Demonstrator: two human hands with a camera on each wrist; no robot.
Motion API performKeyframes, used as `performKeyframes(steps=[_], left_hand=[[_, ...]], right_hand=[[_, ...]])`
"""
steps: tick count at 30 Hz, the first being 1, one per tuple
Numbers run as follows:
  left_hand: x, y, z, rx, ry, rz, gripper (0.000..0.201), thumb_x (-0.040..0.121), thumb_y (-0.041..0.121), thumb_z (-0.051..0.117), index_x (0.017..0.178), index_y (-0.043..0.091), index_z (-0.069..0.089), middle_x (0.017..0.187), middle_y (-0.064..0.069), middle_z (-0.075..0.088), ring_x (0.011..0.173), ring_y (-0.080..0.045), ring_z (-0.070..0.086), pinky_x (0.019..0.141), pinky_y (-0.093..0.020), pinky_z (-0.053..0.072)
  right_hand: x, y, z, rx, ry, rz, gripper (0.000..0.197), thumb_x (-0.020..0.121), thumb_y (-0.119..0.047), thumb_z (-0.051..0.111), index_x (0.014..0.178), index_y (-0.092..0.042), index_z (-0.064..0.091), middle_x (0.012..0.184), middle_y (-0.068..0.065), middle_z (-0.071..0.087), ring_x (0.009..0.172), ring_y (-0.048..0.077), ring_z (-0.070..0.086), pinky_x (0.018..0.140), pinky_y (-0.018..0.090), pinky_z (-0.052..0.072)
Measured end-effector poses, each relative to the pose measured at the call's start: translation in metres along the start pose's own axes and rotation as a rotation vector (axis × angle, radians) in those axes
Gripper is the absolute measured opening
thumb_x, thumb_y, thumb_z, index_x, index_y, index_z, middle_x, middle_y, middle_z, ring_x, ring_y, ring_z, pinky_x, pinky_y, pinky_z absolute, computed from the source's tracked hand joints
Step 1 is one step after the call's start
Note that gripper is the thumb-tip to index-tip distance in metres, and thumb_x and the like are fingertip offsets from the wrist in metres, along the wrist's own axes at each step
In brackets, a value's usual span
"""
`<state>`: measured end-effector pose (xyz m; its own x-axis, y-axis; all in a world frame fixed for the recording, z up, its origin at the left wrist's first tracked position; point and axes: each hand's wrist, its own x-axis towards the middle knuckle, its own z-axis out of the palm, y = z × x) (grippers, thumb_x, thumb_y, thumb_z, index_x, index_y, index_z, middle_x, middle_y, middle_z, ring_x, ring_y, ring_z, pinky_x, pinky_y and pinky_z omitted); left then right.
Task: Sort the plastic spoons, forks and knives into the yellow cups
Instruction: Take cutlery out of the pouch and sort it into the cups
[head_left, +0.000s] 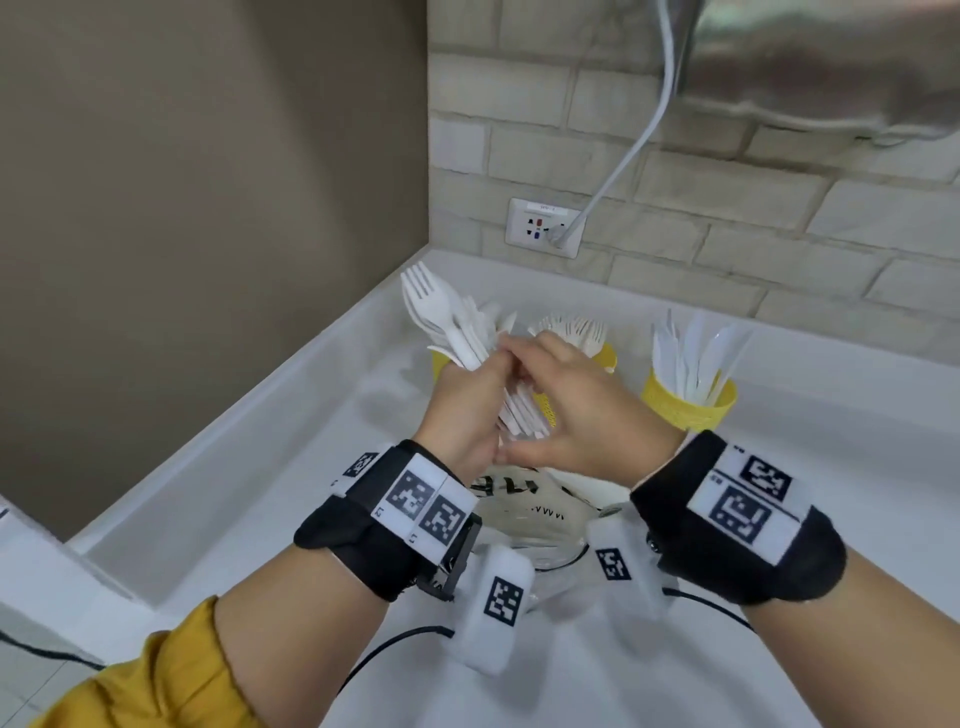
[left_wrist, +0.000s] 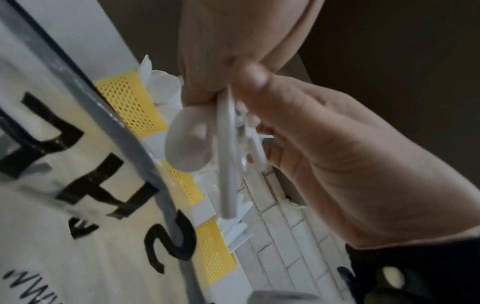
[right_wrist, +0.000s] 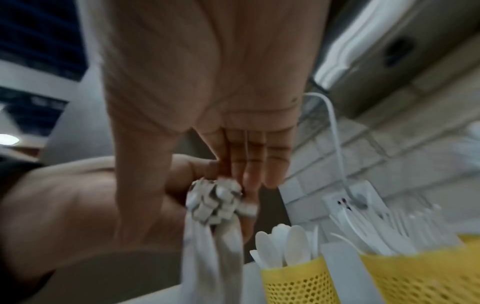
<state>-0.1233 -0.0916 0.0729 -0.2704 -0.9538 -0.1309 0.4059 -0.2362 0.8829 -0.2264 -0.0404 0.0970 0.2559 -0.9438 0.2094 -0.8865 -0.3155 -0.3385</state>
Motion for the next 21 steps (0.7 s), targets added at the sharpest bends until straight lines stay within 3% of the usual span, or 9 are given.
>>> performKeyframes(steps=[2,4,5,7,10,12,16,18,21], left_hand=[[0.000,0.003,-0.002,-0.075,-0.022,-0.051,0.014,0.090,0.005,0.049,0.089,0.003,0.063,0.075,-0.011,0.064,0.067,-0.018,0.065,0.061,-0.026,0.055],[0.000,0.007,-0.006,-0.146,-0.067,-0.092,0.020,0.087,0.001,0.045,0.075,0.003,0.061,0.065,-0.008,0.062,0.064,-0.018,0.063,0.057,-0.025,0.053],[0.000,0.009,-0.007,-0.168,-0.079,-0.112,0.023,0.084,-0.001,0.043,0.067,0.005,0.058,0.060,-0.006,0.058,0.064,-0.018,0.059,0.058,-0.025,0.051],[-0.001,0.012,-0.008,-0.188,-0.103,-0.127,0.021,0.082,-0.002,0.043,0.068,0.005,0.057,0.063,-0.005,0.056,0.070,-0.018,0.057,0.069,-0.026,0.048],[-0.004,0.013,-0.007,-0.150,-0.100,-0.085,0.011,0.084,0.004,0.055,0.080,0.007,0.064,0.076,-0.007,0.059,0.081,-0.019,0.059,0.082,-0.030,0.047],[-0.007,0.011,-0.006,-0.106,-0.064,-0.057,0.005,0.084,0.008,0.060,0.082,0.007,0.065,0.078,-0.007,0.060,0.077,-0.019,0.060,0.078,-0.030,0.050],[-0.003,0.006,-0.006,-0.091,0.085,-0.032,0.021,0.081,0.005,0.066,0.101,0.001,0.061,0.073,-0.007,0.060,0.052,-0.012,0.061,0.048,-0.018,0.050],[0.000,0.003,-0.006,-0.070,0.128,-0.023,0.030,0.078,0.010,0.072,0.104,-0.002,0.061,0.082,-0.011,0.065,0.059,-0.016,0.066,0.051,-0.022,0.053],[0.000,0.003,-0.001,-0.057,0.075,-0.027,0.032,0.079,0.014,0.072,0.105,-0.001,0.061,0.093,-0.013,0.066,0.071,-0.019,0.066,0.059,-0.022,0.056]], right_hand=[[0.001,-0.009,0.008,-0.143,-0.035,0.023,0.090,0.081,-0.024,0.064,0.147,-0.008,0.006,0.140,0.007,0.030,0.131,0.021,0.029,0.106,0.023,0.023],[0.002,-0.014,0.018,-0.128,-0.027,0.056,0.078,0.088,-0.012,0.050,0.146,-0.005,-0.001,0.144,0.012,0.025,0.123,0.030,0.040,0.101,0.030,0.035],[0.002,-0.015,0.024,-0.096,-0.016,0.075,0.073,0.089,-0.010,0.046,0.146,-0.005,0.000,0.143,0.014,0.025,0.110,0.034,0.051,0.091,0.036,0.044],[0.004,-0.016,0.029,-0.048,-0.035,0.102,0.063,0.092,-0.009,0.041,0.144,-0.002,0.008,0.133,0.022,0.039,0.087,0.037,0.058,0.074,0.044,0.049],[0.004,-0.010,0.029,0.123,-0.053,0.099,0.045,0.093,-0.009,0.038,0.134,0.001,0.023,0.093,0.025,0.059,0.077,0.038,0.059,0.070,0.052,0.048],[0.002,-0.008,0.026,0.262,-0.060,0.086,0.038,0.094,-0.008,0.037,0.130,0.000,0.029,0.093,0.023,0.060,0.076,0.033,0.058,0.072,0.048,0.050],[-0.003,-0.011,0.025,0.491,-0.139,0.109,0.055,0.092,-0.004,0.044,0.140,-0.016,0.021,0.102,0.002,0.061,0.070,0.002,0.055,0.062,0.020,0.050],[-0.005,-0.014,0.028,0.505,-0.090,0.087,0.053,0.090,-0.004,0.049,0.137,-0.015,0.026,0.096,-0.014,0.058,0.075,-0.009,0.057,0.063,0.008,0.043],[-0.001,-0.012,0.030,0.419,-0.026,0.101,0.039,0.090,-0.001,0.041,0.128,-0.005,0.031,0.088,0.000,0.059,0.075,0.009,0.059,0.062,0.017,0.045]])
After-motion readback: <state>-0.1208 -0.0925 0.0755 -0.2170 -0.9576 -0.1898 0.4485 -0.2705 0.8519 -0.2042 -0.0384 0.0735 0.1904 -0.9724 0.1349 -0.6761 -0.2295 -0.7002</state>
